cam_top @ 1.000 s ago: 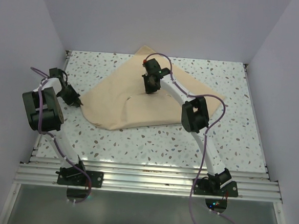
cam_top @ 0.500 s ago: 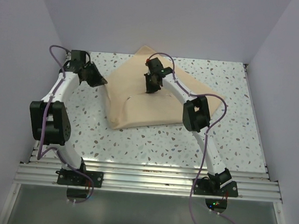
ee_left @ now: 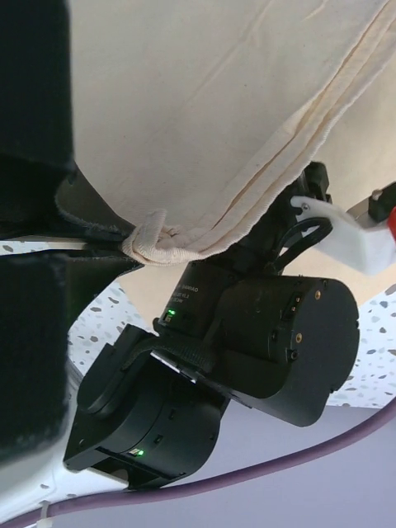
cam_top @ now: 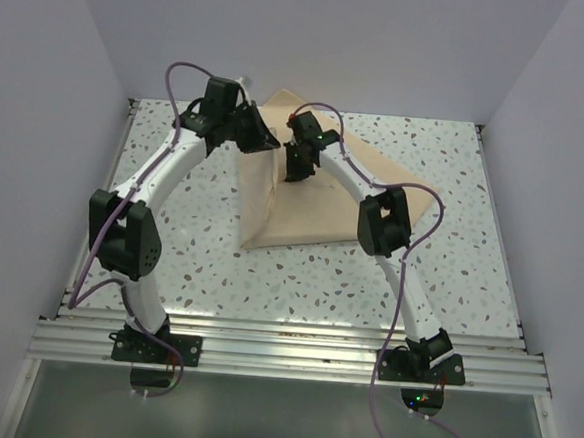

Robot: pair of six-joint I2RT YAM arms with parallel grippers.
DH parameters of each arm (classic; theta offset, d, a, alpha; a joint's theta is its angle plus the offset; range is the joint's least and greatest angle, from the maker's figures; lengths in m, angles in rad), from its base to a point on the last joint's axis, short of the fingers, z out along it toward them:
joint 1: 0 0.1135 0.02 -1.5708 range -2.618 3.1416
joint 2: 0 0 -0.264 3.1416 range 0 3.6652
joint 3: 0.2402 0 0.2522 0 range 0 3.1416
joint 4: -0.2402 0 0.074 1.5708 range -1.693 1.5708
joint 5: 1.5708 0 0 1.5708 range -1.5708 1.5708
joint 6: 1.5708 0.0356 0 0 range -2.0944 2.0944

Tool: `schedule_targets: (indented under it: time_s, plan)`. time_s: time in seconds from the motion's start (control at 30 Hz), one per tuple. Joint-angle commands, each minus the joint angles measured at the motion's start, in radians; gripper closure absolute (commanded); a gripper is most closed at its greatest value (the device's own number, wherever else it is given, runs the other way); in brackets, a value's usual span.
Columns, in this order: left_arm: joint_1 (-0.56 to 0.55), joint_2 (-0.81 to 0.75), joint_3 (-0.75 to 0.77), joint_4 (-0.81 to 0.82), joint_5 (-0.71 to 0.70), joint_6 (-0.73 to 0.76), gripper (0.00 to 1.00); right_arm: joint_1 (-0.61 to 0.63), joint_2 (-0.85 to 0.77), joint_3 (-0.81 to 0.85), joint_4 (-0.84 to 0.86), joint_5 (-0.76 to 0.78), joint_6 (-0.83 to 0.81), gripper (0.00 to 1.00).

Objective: Prepare the surgical pack

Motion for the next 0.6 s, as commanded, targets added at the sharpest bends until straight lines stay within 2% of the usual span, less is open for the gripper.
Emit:
schedule_targets:
  time_s: [0.0,0.23,0.57]
  plan:
    - [-0.037,0.067,0.093,0.062,0.038,-0.029,1.00,-0.010,0.083,-0.007,-0.037,-0.015,0.024,0.96]
    - [-0.100,0.158,0.173,0.065,0.064,-0.048,1.00,-0.011,0.098,-0.016,-0.053,-0.052,0.033,0.95]
    - [-0.106,0.245,0.237,0.054,0.055,-0.028,1.00,-0.039,0.071,-0.068,-0.025,-0.154,0.084,0.93]
